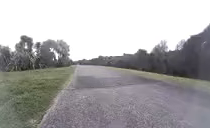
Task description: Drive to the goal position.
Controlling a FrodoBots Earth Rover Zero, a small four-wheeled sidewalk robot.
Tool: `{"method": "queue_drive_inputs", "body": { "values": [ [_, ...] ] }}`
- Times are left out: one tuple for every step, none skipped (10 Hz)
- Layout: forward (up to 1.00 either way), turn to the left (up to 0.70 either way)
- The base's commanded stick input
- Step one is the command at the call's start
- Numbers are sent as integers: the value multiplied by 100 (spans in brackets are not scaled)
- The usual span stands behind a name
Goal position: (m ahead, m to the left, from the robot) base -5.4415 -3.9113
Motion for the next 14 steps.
{"method": "queue_drive_inputs", "body": {
  "values": [
    [0,-54],
    [0,-48],
    [0,-54],
    [0,-64],
    [0,-70],
    [0,-70],
    [0,-70],
    [0,-63],
    [0,-43],
    [0,-70],
    [0,-60],
    [0,-69],
    [0,-70],
    [0,-70]
  ]
}}
